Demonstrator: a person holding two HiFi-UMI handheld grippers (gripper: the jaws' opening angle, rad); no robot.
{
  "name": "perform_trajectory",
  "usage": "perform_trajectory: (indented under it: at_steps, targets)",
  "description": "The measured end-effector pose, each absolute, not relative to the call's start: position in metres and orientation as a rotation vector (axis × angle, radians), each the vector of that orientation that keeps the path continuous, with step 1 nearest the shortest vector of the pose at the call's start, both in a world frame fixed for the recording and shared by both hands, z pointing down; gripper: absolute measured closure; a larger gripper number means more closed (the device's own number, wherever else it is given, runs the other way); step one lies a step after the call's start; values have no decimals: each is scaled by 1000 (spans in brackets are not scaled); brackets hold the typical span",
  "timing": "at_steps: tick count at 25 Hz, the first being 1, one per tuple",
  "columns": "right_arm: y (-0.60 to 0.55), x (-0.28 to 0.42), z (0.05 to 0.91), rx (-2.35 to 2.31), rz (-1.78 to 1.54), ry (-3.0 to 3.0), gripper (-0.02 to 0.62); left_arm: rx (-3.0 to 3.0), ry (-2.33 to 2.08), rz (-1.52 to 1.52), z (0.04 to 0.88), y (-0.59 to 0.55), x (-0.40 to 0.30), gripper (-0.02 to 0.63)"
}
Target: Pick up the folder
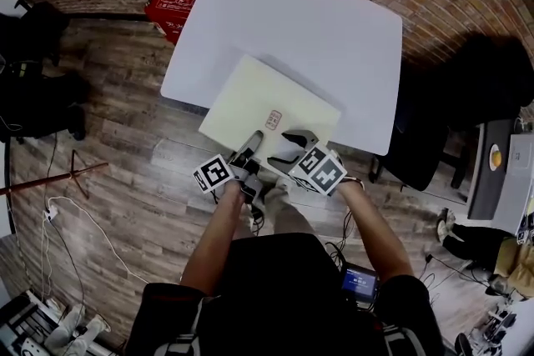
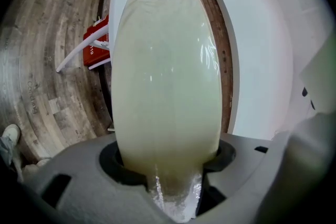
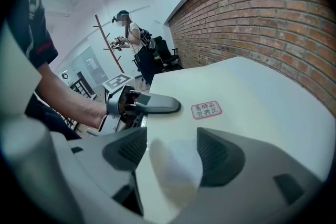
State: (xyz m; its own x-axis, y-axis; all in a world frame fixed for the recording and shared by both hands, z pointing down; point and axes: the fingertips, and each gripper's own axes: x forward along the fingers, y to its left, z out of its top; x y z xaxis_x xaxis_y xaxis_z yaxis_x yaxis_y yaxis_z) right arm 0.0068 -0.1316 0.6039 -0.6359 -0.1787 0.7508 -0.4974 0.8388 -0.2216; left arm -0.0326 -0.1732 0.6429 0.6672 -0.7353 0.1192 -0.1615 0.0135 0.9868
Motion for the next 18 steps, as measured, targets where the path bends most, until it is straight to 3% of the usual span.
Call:
perform_trajectory:
  at_steps: [12, 13, 16, 18]
  targets:
    - [-141, -7, 561, 648, 556, -2361, 298, 1765, -794, -388, 584, -188, -54, 331]
    - [-145, -8, 556, 681, 556, -2371, 313, 1790, -797, -378, 577, -190, -56, 331]
    - [-156, -7, 540, 800, 531, -2391, 480, 1851, -813, -353, 558, -194, -65, 331]
    - [-161, -8, 530, 858, 525, -2400, 506, 1899, -837, -333, 546, -197, -74, 331]
